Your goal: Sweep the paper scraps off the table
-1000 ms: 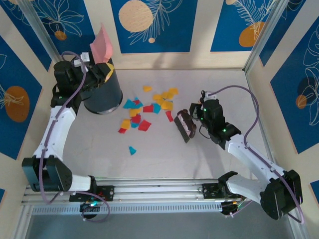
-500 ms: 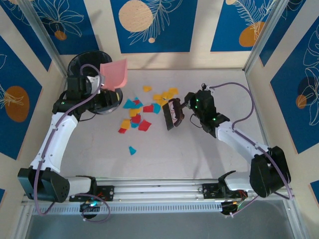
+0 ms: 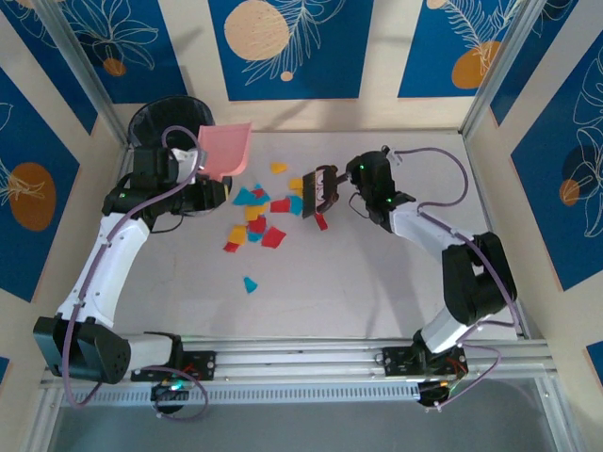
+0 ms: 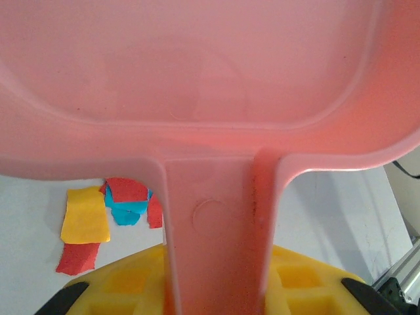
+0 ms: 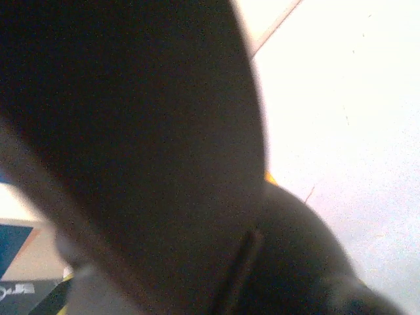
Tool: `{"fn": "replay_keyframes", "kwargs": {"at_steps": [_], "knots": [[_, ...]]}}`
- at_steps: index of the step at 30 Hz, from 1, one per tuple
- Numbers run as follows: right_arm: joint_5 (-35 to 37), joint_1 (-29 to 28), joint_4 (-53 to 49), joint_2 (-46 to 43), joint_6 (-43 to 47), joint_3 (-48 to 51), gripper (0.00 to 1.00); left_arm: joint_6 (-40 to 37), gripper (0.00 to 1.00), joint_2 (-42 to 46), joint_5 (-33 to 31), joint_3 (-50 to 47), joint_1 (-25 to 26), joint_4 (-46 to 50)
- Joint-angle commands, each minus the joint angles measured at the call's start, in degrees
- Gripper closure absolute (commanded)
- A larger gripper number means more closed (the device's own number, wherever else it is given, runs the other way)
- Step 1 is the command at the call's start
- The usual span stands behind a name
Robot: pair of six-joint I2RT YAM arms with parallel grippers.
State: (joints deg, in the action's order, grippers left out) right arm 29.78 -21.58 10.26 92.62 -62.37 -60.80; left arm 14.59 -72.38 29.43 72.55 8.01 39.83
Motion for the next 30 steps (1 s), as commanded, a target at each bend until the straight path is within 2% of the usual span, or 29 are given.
{"fn": "replay_keyframes", "kwargs": {"at_steps": [1,7,17,30], "knots": [[0.8,1.0,1.8,2.8,-3.5,-4.3,1.00,-2.0,1.00,0.5,-0.2,0.0,0.5,1.2],[-0.5,2.4,-1.4,9.2,-4.4,-11.4,1.00,-2.7,1.00,0.5,0.1,0.2,0.5,1.7],[3.2,3.3,-12.5,16.7,-4.1,-20.6,1.00,-3.2,1.00,0.4,3.0,-0.1,0.5,1.9],[6.7,3.5,-18.1,18.1,-2.2,-20.2,1.00,-3.7,1.00,0.1,4.2,-0.7,0.6,2.3]]}}
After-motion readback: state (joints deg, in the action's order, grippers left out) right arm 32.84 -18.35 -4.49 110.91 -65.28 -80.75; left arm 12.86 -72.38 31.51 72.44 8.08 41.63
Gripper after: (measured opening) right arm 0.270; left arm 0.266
